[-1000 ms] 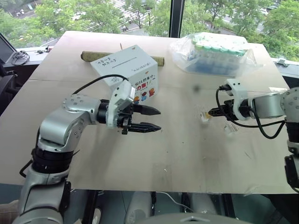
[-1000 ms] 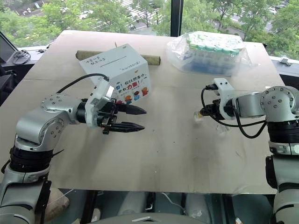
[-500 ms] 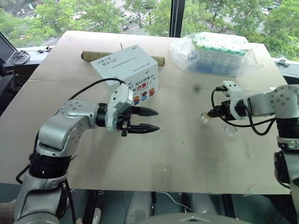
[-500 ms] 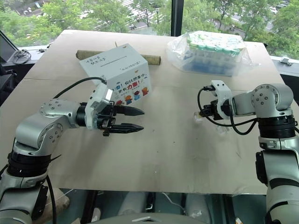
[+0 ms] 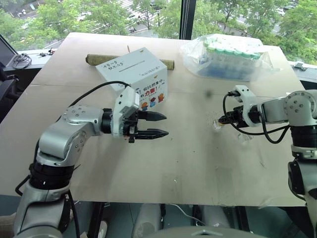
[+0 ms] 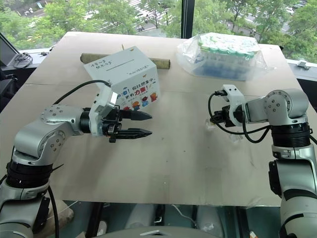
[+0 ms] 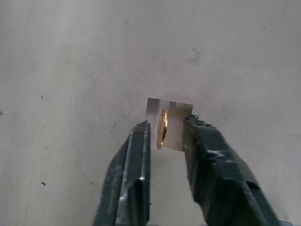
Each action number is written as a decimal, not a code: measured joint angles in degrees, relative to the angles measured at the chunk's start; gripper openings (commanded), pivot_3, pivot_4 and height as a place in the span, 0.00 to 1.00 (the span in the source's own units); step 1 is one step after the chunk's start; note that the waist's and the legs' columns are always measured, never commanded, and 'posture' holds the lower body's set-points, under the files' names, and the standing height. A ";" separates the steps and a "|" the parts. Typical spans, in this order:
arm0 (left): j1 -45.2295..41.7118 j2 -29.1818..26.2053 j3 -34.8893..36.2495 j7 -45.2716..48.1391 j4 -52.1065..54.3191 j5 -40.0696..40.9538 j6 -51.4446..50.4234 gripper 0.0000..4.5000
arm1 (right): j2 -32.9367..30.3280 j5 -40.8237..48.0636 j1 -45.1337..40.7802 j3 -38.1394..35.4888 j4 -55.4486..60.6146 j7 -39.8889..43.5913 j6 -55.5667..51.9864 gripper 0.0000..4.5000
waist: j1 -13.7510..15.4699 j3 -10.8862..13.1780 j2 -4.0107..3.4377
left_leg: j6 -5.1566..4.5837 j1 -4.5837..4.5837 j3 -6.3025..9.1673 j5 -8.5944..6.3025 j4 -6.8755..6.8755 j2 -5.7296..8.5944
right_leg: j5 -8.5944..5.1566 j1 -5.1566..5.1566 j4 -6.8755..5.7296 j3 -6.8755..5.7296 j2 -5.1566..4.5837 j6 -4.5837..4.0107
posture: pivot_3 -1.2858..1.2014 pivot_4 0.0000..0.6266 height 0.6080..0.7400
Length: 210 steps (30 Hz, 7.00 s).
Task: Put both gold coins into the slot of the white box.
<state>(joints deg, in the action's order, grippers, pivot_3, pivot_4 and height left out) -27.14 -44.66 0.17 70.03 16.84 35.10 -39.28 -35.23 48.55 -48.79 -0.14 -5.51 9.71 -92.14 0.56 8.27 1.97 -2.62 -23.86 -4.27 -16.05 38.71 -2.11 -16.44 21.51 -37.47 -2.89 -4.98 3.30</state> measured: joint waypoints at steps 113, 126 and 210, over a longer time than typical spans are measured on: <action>-46.92 0.68 -5.32 6.23 -74.95 -27.38 23.51 0.00 | -17.14 23.17 27.85 -16.50 60.43 -1.96 47.92 0.87 | 0.17 0.07 0.02 | 0.00 -0.08 0.08 0.00 0.00 0.04 | 0.03 0.00 0.44 -0.16 0.00 0.07 | 0.52 0.24 1.00; -49.17 1.74 -5.13 5.71 -78.17 -31.22 25.38 0.00 | -18.93 23.96 27.52 -15.56 59.59 -2.90 48.21 0.87 | 0.21 0.05 0.04 | -0.01 -0.05 0.11 0.00 0.05 0.02 | 0.03 -0.01 0.36 -0.14 0.00 0.06 | 0.52 0.24 1.00; -16.06 15.71 10.61 -8.93 -9.39 0.05 -10.74 0.79 | -15.37 18.52 60.97 -27.80 61.56 -1.19 54.77 1.00 | 0.13 -0.08 0.12 | -0.05 0.05 0.30 -0.03 0.38 -0.03 | 0.03 -0.27 -0.01 0.02 -0.05 0.07 | 0.52 0.24 1.00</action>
<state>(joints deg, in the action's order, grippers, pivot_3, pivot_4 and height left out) -43.21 -28.94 10.78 61.10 7.45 35.15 -50.01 -50.60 67.06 12.18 -27.94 56.05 8.52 -37.37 0.68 8.19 2.09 -2.68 -23.81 -3.97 -16.08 39.08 -2.14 -16.41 21.24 -37.48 -2.87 -5.03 3.37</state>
